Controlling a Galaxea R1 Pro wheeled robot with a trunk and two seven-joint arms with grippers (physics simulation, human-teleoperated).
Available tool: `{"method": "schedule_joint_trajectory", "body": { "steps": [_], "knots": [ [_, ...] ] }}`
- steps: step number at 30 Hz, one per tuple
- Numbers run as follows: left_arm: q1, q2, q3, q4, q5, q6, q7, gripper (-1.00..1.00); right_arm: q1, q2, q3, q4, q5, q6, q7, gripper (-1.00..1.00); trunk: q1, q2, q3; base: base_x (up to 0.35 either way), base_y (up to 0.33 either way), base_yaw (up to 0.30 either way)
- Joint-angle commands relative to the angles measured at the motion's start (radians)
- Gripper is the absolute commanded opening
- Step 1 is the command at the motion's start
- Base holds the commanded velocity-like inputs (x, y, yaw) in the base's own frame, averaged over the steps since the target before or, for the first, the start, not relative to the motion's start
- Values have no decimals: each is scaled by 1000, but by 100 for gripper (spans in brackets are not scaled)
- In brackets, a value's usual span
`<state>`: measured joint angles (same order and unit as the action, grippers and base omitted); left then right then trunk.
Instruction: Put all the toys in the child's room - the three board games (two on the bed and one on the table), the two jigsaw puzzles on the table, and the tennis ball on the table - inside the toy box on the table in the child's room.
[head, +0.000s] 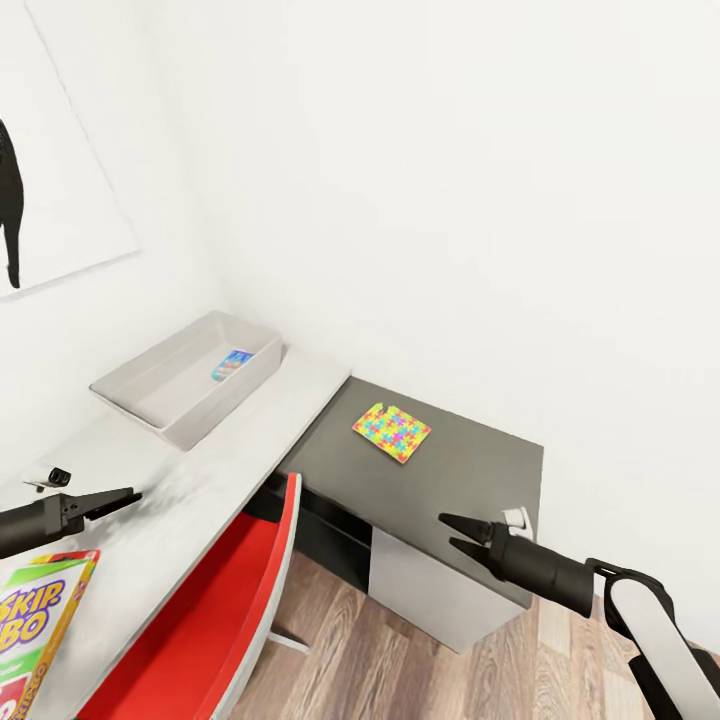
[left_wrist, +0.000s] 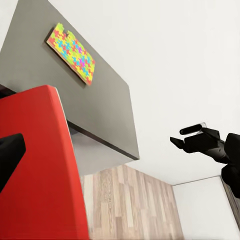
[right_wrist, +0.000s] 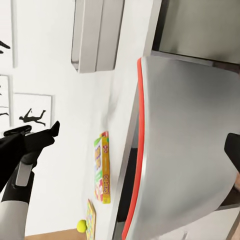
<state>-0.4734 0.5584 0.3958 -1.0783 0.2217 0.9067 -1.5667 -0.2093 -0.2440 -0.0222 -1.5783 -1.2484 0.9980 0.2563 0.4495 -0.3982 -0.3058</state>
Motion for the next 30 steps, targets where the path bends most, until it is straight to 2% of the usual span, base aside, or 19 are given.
{"method": "schedule_joint_trajectory", "body": {
  "steps": [1, 21, 30],
  "knots": [
    [-1, 0, 0, 0, -1, 11, -4, 100, -1, 0, -2, 0, 10, 4, 11, 100, 1, -2, 0, -25, 6, -40],
    [-1, 1, 0, 0, -1, 9, -4, 100, 1, 0, -4, 3, 13, 1, 11, 100, 1, -2, 5, -4, 1, -11],
    [-1, 1, 1, 0, -1, 9, -4, 100, 1, 0, -4, 4, 13, 1, 12, 100, 1, -2, 14, 0, 0, -136]
  ]
}}
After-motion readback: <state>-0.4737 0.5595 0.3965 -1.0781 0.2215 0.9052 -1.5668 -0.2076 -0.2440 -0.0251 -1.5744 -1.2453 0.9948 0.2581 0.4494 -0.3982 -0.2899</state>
